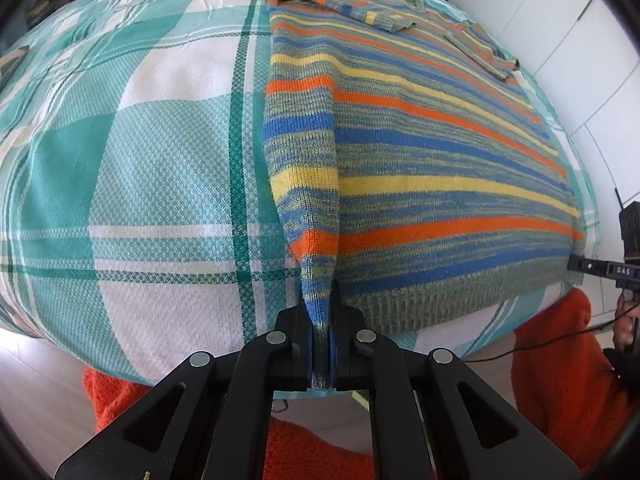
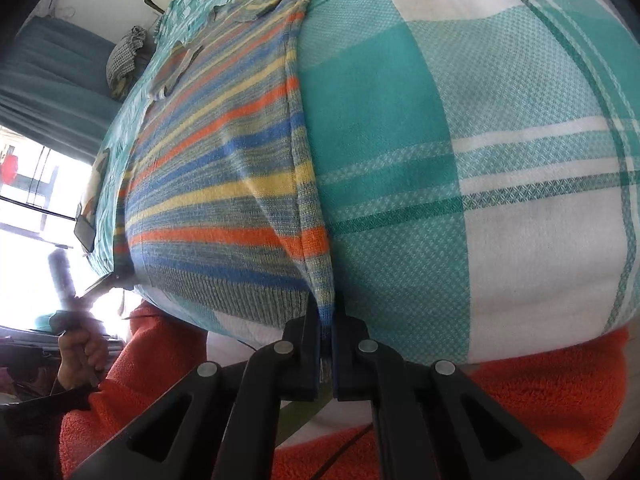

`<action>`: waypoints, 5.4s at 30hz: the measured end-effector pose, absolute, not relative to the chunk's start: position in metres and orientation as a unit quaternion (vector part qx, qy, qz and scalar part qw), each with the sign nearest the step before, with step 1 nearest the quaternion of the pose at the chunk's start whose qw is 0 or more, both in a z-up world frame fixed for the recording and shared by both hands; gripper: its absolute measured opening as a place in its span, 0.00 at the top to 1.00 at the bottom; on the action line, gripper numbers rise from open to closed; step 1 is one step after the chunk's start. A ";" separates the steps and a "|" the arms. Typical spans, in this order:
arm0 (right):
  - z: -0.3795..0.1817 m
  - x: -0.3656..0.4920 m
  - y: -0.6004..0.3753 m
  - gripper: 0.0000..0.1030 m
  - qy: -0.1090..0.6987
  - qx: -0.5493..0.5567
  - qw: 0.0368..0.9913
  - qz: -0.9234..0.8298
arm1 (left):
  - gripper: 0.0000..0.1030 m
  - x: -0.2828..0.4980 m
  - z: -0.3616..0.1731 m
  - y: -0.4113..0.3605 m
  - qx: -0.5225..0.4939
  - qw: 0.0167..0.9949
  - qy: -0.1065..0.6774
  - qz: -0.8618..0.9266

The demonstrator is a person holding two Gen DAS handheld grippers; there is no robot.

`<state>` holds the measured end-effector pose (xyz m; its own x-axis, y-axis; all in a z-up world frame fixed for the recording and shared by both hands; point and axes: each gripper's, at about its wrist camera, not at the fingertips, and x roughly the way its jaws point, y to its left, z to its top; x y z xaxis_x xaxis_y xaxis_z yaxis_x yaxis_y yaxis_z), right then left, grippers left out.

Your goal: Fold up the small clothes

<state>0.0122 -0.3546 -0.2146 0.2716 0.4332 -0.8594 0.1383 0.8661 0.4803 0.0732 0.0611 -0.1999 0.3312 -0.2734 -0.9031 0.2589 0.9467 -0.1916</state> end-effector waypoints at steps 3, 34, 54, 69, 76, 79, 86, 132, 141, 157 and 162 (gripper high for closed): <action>-0.214 0.009 -0.355 0.97 0.592 0.240 0.763 0.097 | 0.90 0.068 -0.198 0.061 0.000 0.815 0.559 -0.151; -0.186 0.047 -0.310 0.88 0.540 0.108 0.822 0.142 | 0.20 0.084 -0.186 0.016 0.071 0.870 0.477 -0.098; -0.051 0.183 -0.271 0.32 0.469 -0.226 0.837 0.171 | 0.13 0.055 -0.148 0.045 0.064 0.888 0.453 -0.039; -0.078 0.275 -0.441 0.96 0.449 0.083 0.889 0.027 | 0.13 0.045 -0.140 0.085 0.029 0.866 0.500 -0.001; -0.081 0.220 -0.608 0.96 0.446 0.258 0.850 -0.109 | 0.13 0.070 -0.137 0.037 0.018 0.860 0.506 -0.057; -0.109 0.207 -0.617 0.96 0.458 0.298 0.829 -0.121 | 0.13 0.070 -0.130 0.017 0.036 0.864 0.496 -0.075; -0.159 0.188 -0.611 0.96 0.479 0.314 0.804 -0.160 | 0.13 0.048 -0.133 0.009 0.101 0.865 0.486 -0.070; -0.158 -0.014 -0.452 0.59 0.442 0.211 0.867 -0.092 | 0.97 0.339 -0.124 0.226 -0.135 0.844 0.492 0.166; -0.165 0.002 -0.444 0.59 0.464 0.176 0.863 -0.093 | 0.88 0.334 -0.165 0.227 -0.134 0.827 0.518 0.171; -0.144 0.003 -0.400 0.25 0.496 0.207 0.835 0.119 | 0.27 0.120 -0.163 0.130 -0.102 0.820 0.547 -0.137; -0.165 0.007 -0.349 0.43 0.553 0.177 0.793 0.184 | 0.50 0.083 -0.178 0.071 -0.020 0.813 0.552 -0.182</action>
